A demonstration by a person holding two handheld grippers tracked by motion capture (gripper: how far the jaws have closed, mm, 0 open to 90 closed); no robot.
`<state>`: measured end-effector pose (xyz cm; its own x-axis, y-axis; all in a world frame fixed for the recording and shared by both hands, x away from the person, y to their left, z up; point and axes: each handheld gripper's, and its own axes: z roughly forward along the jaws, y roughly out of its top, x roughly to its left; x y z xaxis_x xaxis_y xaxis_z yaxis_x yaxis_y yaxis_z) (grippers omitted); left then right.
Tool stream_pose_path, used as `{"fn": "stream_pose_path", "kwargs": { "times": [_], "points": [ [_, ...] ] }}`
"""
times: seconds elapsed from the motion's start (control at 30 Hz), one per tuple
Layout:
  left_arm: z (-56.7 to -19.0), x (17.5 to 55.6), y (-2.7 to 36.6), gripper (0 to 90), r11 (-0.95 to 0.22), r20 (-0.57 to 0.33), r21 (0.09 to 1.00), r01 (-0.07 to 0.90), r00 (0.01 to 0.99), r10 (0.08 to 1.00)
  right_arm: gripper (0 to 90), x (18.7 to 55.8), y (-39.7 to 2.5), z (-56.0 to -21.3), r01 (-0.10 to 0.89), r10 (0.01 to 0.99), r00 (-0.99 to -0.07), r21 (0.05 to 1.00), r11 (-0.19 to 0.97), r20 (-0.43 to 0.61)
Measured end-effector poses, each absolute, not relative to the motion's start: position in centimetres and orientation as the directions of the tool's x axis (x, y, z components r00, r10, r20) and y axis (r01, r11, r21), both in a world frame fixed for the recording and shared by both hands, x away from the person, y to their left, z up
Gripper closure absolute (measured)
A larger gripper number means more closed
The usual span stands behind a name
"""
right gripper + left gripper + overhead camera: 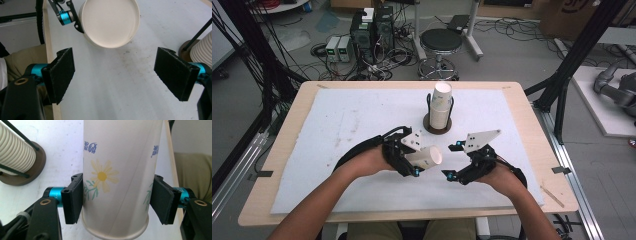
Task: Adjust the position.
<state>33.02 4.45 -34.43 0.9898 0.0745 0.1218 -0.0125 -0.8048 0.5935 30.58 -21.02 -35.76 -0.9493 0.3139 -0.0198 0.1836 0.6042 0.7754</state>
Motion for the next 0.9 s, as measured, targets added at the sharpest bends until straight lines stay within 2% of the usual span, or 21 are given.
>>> {"fn": "stream_pose_path", "kwargs": {
  "times": [0.3,0.63,0.83,0.9],
  "points": [
    [-34.1,33.1,3.8,33.5,-0.846,0.127,0.532,-0.028,0.991,0.046,17.3,30.7,-20.9,-36.2,0.182,0.308,-0.951,0.776,0.604,-0.017],
    [-34.3,33.1,3.2,33.5,-0.859,0.112,0.510,-0.042,0.994,0.018,18.1,31.2,-18.6,-35.1,0.104,0.230,-0.972,0.776,0.622,-0.054],
    [-34.3,33.1,3.2,33.5,-0.865,0.095,0.500,-0.043,0.995,0.006,21.0,31.7,-17.3,-35.1,0.077,0.185,-0.981,0.757,0.648,-0.058],
    [-34.4,33.1,3.1,33.5,-0.866,0.090,0.499,-0.044,0.996,0.001,25.0,31.9,-17.0,-35.2,0.068,0.168,-0.984,0.752,0.656,-0.058]
  ]
}}
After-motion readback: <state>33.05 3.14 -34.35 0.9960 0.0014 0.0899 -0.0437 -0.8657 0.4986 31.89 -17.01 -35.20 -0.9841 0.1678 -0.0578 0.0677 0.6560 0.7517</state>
